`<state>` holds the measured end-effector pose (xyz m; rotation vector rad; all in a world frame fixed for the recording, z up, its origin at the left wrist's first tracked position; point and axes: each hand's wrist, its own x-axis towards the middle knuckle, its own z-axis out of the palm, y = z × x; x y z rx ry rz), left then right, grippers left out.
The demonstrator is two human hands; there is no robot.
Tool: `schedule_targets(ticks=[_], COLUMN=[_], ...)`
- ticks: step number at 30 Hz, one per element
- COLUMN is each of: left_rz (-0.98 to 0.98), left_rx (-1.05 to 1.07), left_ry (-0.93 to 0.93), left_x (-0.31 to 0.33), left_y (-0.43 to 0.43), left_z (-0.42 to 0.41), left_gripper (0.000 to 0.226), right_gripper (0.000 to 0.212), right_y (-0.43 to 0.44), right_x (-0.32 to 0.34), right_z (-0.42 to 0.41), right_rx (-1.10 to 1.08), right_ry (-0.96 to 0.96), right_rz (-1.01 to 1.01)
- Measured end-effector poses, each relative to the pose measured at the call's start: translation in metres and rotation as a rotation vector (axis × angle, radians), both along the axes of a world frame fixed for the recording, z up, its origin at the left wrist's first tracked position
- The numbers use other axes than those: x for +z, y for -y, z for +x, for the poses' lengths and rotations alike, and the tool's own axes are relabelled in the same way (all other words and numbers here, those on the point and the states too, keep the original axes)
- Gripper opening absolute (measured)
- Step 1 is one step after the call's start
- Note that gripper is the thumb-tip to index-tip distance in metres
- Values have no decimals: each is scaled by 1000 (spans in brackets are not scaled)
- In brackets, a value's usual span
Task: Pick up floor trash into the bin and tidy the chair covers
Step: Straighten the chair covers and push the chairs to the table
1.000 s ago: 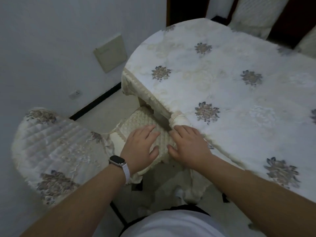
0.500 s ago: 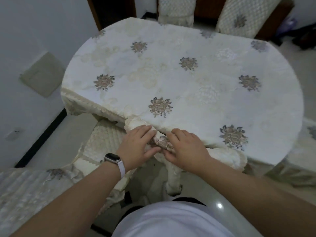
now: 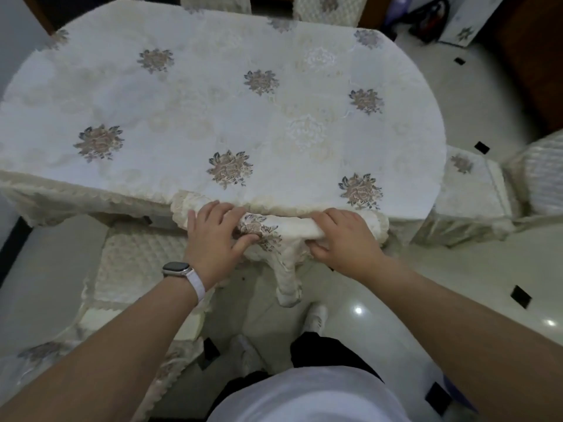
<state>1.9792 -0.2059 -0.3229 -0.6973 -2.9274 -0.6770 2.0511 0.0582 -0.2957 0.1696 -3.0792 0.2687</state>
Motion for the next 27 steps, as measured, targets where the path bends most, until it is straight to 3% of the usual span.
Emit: schedule_targets(ticks=[14, 20, 27], left_rz=[18, 127, 118], left_rx=[16, 25, 28], left_ry=[-29, -35, -32], left_x=[-3, -6, -4], left_y=[-29, -60, -103], left_z=[15, 41, 59], left_gripper=[48, 40, 43], right_gripper=[40, 36, 33], right_y=[-55, -88, -126], right_x=[-4, 1, 6], right_z=[-4, 12, 32], right_rx=[191, 202, 145], right_ry=[-19, 39, 67], right_rz=[-28, -59, -68])
